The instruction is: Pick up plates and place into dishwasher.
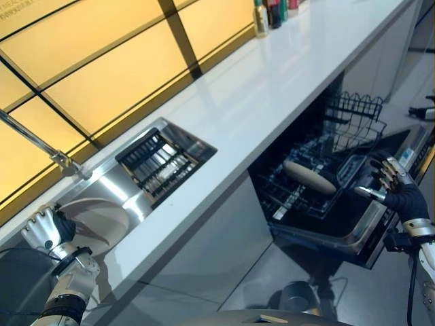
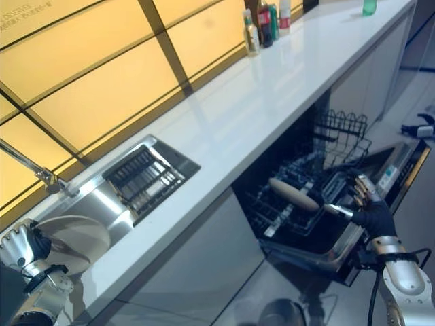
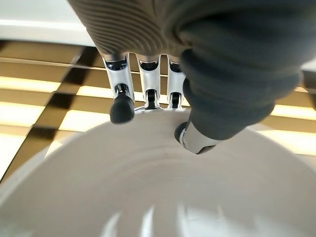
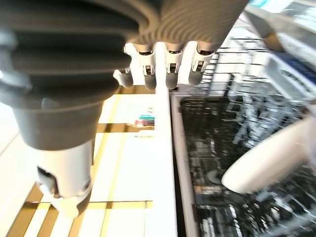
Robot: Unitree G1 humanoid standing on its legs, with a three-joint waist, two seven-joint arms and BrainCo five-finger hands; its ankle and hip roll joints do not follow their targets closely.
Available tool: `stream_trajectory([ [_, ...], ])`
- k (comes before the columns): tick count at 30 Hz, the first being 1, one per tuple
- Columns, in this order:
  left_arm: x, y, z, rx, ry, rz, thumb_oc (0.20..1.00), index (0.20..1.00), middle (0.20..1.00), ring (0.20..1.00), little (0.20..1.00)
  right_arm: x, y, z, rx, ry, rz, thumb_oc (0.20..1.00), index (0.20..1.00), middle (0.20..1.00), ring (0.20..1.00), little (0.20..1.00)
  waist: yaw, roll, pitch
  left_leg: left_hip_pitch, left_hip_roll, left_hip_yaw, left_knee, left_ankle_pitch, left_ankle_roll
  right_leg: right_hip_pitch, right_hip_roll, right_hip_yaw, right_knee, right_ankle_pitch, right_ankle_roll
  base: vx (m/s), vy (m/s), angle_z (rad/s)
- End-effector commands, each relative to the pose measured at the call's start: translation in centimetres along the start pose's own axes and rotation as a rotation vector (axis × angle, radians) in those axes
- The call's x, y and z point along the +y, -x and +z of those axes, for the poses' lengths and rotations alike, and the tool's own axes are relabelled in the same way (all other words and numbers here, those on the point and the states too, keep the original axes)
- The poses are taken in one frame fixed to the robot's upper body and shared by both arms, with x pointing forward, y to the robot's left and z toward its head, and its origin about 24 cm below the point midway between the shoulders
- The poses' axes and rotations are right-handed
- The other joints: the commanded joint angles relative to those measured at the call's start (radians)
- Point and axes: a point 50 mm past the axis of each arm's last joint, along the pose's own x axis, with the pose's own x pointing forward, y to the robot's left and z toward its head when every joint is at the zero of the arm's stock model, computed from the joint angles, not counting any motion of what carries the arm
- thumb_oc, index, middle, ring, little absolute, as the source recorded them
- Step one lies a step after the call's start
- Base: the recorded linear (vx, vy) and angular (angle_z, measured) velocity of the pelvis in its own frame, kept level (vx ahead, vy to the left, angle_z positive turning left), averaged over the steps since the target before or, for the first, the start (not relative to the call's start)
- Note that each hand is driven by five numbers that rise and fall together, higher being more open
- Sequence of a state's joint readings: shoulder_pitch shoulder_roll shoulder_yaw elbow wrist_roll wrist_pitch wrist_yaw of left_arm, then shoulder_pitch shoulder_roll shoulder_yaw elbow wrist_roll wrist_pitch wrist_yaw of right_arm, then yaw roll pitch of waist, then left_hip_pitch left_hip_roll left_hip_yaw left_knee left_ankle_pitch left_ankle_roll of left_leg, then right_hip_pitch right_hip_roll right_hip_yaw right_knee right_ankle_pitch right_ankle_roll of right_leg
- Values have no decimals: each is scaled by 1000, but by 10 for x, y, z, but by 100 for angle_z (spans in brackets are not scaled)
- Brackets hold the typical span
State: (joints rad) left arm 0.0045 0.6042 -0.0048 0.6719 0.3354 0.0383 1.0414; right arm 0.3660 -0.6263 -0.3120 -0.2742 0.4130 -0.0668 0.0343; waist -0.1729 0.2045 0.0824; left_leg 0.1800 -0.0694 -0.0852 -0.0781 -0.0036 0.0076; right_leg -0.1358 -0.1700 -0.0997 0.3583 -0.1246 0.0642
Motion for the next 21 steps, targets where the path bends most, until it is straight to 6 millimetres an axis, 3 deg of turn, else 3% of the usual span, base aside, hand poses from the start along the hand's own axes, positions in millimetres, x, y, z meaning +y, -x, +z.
stream_trajectory([
  [1, 33, -38, 15, -45, 170, 180, 200, 200, 200, 200, 200, 8, -3, 29, -193, -24, -3, 1000, 1000, 1000, 1000, 1000, 45, -68, -76, -44, -56, 27, 21, -3, 9, 174, 26, -7, -375, 156, 25, -11, -96, 9],
  [11, 46, -37, 44, -114, 429, 163, 200, 200, 200, 200, 200, 25, -6, 32, -232, -85, 31, 1000, 1000, 1000, 1000, 1000, 87, -115, -122, -53, -46, 10, 30, -12, 10, 219, 54, -10, -415, 146, 9, -18, -55, 9],
  [18, 57, -33, 95, -275, 733, 38, 200, 200, 200, 200, 200, 42, -13, 42, -331, -133, 99, 1000, 1000, 1000, 1000, 1000, 111, -138, -133, -62, -40, 8, 35, -20, 14, 232, 66, -13, -431, 144, 7, -42, -35, -1],
  [21, 61, -24, 123, -306, 962, -65, 200, 200, 200, 200, 200, 54, -19, 48, -382, -149, 147, 1000, 1000, 1000, 1000, 1000, 125, -145, -133, -63, -36, 6, 33, -23, 16, 240, 70, -15, -440, 144, 8, -57, -32, 1],
])
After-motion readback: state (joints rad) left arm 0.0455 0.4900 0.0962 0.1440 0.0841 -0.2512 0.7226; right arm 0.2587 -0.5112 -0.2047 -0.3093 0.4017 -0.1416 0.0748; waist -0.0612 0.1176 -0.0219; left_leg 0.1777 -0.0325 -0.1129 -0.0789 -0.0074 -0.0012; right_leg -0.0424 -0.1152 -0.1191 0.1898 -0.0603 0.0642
